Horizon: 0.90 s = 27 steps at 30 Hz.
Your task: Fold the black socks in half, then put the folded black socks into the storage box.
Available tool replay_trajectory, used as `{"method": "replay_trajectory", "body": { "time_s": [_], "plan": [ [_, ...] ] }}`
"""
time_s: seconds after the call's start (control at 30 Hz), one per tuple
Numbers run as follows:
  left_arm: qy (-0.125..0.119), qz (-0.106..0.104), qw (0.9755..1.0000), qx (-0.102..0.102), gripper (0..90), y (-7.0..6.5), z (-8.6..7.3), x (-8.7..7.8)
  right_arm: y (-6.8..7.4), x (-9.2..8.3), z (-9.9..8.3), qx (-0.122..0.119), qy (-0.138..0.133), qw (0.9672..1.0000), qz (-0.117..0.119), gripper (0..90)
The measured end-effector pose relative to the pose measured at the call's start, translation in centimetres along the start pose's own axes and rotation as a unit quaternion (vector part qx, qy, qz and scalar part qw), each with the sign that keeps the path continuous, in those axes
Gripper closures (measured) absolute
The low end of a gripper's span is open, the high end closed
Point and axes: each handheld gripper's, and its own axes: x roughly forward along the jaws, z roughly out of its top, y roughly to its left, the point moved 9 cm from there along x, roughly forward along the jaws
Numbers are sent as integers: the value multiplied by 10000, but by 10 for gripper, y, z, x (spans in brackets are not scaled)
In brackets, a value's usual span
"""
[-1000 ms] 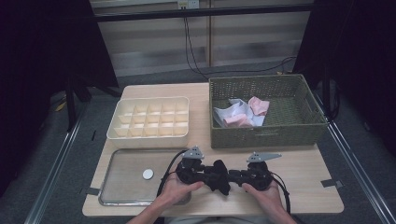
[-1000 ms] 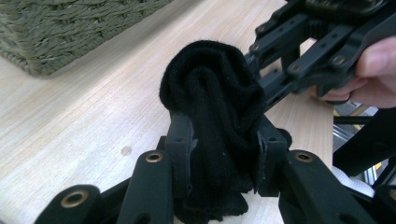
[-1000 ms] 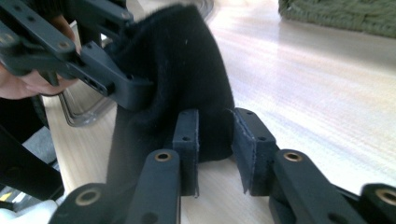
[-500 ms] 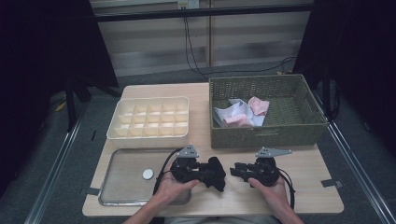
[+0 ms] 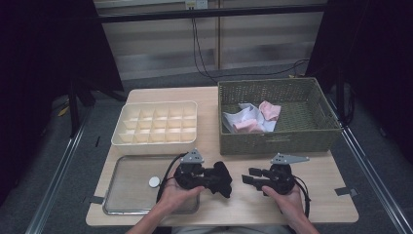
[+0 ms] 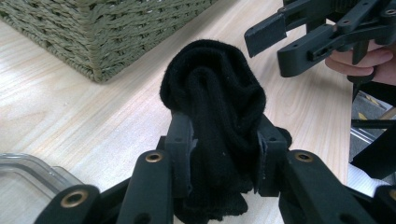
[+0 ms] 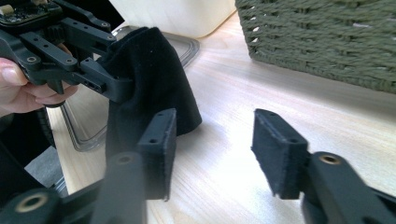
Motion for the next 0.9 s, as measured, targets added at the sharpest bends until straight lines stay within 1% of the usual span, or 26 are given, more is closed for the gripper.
{"method": "replay_trajectory", "body": {
  "time_s": [0.13,0.17,0.23,0.37,0.4,0.47,0.5,0.57,0.6,0.67,0.73,0.77,0.8,0.9],
  "plan": [
    [-31,24,10000,-78,656,3,2,-3,-1,-2,2,-6,-75,10000,-31,404],
    [-25,15,10000,-93,656,4,2,-3,-2,-3,3,22,-110,9999,-44,387],
    [-32,49,9999,-95,656,6,2,-5,-2,-5,4,-15,-117,9999,-54,374],
    [-46,41,9999,-100,656,6,4,-10,-4,-7,5,-12,-177,9998,-98,346],
    [-45,72,9999,-82,656,6,4,-11,-5,-7,6,-14,-184,9998,-108,337],
    [-51,105,9999,-88,656,7,4,-13,-5,-9,7,-4,-222,9997,-107,311],
    [-42,123,9999,-72,656,8,4,-15,-4,-9,7,45,-255,9996,-91,288],
    [-23,135,9999,-81,656,9,3,-17,-5,-12,9,4,-337,9994,-64,271],
    [-32,151,9998,-87,656,11,4,-18,-5,-13,10,-3,-337,9994,-81,247],
    [-13,184,9997,-136,656,14,3,-20,-6,-15,10,-2,-371,9993,-29,234],
    [16,206,9997,-110,656,16,3,-21,-6,-16,10,-75,-354,9993,-9,220],
    [-1,177,9997,-138,656,16,3,-21,-6,-16,9,-82,-351,9993,-20,221],
    [-6,171,9997,-165,656,17,4,-21,-6,-16,9,-67,-328,9994,-13,222],
    [53,209,9996,-157,656,20,3,-23,-6,-16,7,-1,-278,9996,-58,235]
  ]
}}
